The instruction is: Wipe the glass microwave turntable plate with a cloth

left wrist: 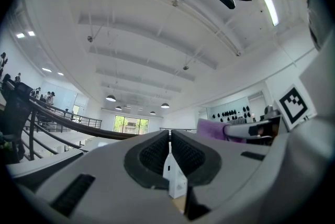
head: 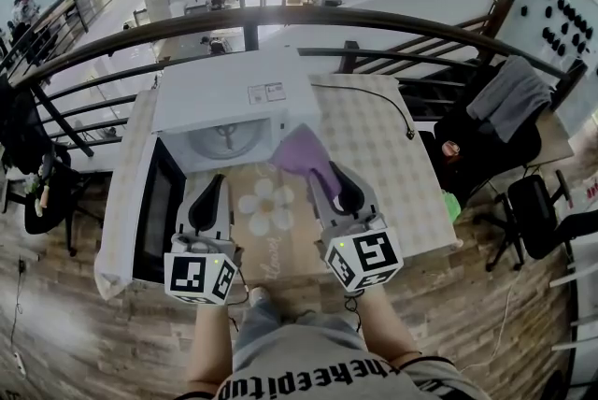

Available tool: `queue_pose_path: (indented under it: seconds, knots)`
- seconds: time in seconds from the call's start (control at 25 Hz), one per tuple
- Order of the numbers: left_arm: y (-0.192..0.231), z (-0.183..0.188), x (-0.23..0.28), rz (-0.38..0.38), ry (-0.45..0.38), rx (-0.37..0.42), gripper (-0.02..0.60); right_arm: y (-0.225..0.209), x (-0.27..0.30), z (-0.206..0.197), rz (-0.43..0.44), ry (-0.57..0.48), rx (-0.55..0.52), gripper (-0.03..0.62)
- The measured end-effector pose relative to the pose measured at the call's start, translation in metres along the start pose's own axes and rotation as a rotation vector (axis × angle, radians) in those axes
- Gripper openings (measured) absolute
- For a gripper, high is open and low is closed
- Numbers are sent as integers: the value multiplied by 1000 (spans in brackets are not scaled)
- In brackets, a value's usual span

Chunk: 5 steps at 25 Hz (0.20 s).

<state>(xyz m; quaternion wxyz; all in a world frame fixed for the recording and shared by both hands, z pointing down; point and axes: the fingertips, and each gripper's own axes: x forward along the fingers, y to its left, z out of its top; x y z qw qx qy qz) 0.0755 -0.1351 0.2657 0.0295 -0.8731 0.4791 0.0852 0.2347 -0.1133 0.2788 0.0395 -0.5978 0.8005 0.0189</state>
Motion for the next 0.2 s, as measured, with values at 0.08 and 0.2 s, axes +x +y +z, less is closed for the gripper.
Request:
queue_pose_path:
  seconds: [0.08,0.2]
  knots:
    - [0,-1,2,2,0,0,15,-1,1,-1,1,0,1,110]
    - [1,-2,4,3,1,-2,15,-3,3,-2,1,-1,2,112]
